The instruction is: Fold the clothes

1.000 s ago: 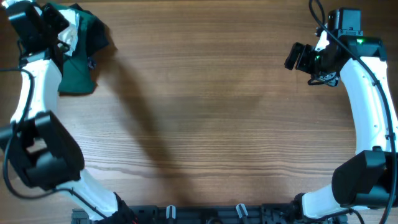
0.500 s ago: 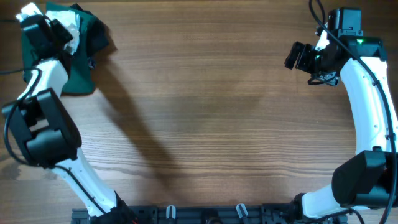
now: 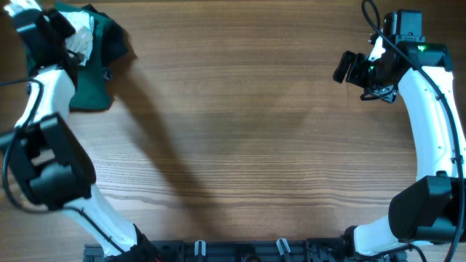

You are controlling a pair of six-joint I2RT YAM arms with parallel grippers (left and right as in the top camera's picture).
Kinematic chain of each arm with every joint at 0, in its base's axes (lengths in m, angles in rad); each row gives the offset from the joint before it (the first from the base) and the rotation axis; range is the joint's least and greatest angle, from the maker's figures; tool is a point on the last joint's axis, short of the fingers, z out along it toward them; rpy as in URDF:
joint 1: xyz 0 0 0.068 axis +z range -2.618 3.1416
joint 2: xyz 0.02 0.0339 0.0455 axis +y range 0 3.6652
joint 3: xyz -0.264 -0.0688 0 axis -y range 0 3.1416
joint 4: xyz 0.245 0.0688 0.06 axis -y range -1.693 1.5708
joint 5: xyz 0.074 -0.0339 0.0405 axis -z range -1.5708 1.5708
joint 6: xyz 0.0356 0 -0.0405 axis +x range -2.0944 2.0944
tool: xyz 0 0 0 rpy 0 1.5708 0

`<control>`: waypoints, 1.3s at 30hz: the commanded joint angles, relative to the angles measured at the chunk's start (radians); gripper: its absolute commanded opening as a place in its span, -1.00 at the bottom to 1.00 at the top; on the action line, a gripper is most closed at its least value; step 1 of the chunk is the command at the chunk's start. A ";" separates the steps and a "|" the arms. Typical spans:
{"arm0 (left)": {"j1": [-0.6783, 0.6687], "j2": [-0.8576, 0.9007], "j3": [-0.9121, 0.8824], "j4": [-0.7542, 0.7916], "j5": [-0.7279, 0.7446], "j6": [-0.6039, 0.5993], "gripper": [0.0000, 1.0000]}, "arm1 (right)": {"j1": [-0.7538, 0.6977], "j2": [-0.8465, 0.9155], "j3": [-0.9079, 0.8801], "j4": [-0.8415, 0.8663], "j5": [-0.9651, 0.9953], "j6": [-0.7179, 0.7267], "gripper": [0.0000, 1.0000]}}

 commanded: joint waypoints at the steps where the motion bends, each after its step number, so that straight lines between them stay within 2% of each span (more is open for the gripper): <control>1: -0.001 -0.181 0.003 -0.058 -0.019 0.013 -0.49 | 0.002 0.004 0.008 0.020 0.010 0.009 1.00; 2: -0.002 -0.214 0.003 -0.089 -0.018 0.006 -0.08 | 0.002 0.004 0.008 0.028 0.010 0.009 0.99; 3: -0.002 -0.249 0.003 -0.135 -0.014 -0.013 0.21 | 0.002 0.004 0.008 0.035 0.010 0.009 0.99; 5: -0.002 -0.338 0.003 -0.256 -0.008 -0.083 0.41 | 0.002 0.004 0.008 0.047 0.011 0.007 0.99; 6: -0.002 -0.379 0.003 -0.309 0.000 -0.117 0.68 | 0.002 0.004 0.008 0.048 0.017 0.003 0.99; 7: -0.002 -0.411 0.003 -0.349 0.018 -0.129 0.82 | 0.002 0.004 0.008 0.048 0.022 0.000 0.99; 9: -0.002 -0.496 0.003 -0.478 0.091 -0.163 0.94 | 0.002 0.004 0.008 0.047 0.045 -0.001 0.99; 12: -0.002 -0.640 0.003 -0.723 0.214 -0.263 0.91 | 0.002 0.004 0.008 0.048 0.047 -0.001 0.99; 13: -0.002 -0.683 0.003 -0.787 0.262 -0.267 0.98 | 0.002 0.004 0.008 0.048 0.047 -0.001 0.99; 17: -0.002 -0.822 0.003 -1.040 0.386 -0.266 1.00 | 0.002 0.004 0.008 0.048 0.047 -0.001 0.99; 23: -0.002 -0.948 0.003 -1.367 0.393 -0.267 1.00 | 0.002 0.004 0.008 0.048 0.047 -0.001 1.00; 25: -0.002 -0.962 0.003 -1.432 0.393 -0.266 1.00 | 0.002 0.004 0.008 0.048 0.047 -0.001 0.99; 30: -0.002 -0.959 0.003 -1.461 0.391 -0.266 0.99 | 0.002 0.004 0.008 0.048 0.047 -0.001 0.99; 34: -0.002 -0.959 0.003 -1.505 0.328 -0.266 1.00 | 0.002 0.004 0.008 0.048 0.047 -0.001 1.00; 39: -0.019 -0.951 -0.016 -1.541 0.340 -0.266 1.00 | 0.002 0.004 0.008 0.048 0.047 -0.001 0.99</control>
